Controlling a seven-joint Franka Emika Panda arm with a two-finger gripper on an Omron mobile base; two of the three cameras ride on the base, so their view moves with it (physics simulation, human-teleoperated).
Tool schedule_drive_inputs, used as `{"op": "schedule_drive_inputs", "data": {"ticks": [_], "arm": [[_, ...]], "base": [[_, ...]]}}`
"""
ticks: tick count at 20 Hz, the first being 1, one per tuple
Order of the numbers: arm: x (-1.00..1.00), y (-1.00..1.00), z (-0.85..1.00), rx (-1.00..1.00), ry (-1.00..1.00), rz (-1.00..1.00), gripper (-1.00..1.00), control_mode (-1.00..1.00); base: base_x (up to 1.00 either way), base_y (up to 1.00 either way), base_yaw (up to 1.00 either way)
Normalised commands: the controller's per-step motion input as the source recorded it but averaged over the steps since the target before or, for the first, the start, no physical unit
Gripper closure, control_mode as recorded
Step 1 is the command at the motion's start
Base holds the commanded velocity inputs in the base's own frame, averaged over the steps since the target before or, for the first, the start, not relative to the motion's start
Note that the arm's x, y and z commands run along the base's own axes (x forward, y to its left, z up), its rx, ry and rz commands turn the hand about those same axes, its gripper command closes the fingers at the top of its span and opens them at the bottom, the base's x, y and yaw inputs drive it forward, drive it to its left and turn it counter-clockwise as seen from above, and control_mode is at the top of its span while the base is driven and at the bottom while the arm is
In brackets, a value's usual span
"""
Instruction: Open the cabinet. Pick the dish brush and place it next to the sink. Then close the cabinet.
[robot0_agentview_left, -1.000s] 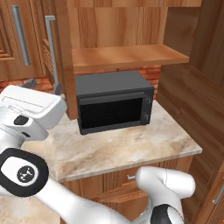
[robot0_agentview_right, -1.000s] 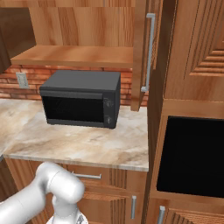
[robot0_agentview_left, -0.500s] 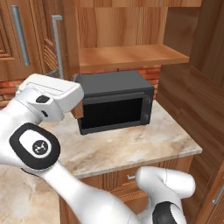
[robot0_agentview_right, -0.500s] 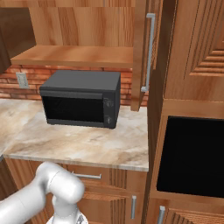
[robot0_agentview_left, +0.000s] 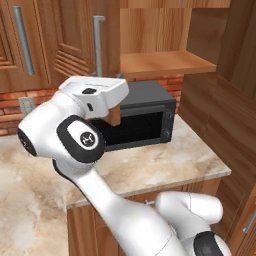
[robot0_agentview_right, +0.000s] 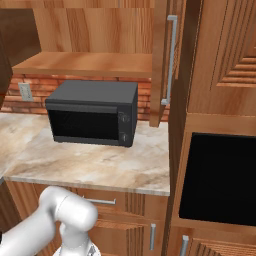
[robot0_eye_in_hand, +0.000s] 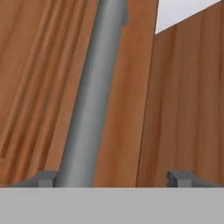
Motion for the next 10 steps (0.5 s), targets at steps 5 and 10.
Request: {"op": "schedule_drive_inputs", "data": {"ticks": [5, 10], "arm": [[0.71, -0.82, 0.0, 0.0, 0.16, 0.0, -1.0, -1.0], [0.75, -0.71, 0.0, 0.0, 0.18, 0.0, -1.0, -1.0]], "base": [[0.0, 0.0, 0.0], [0.0, 0.0, 0.0]]}}
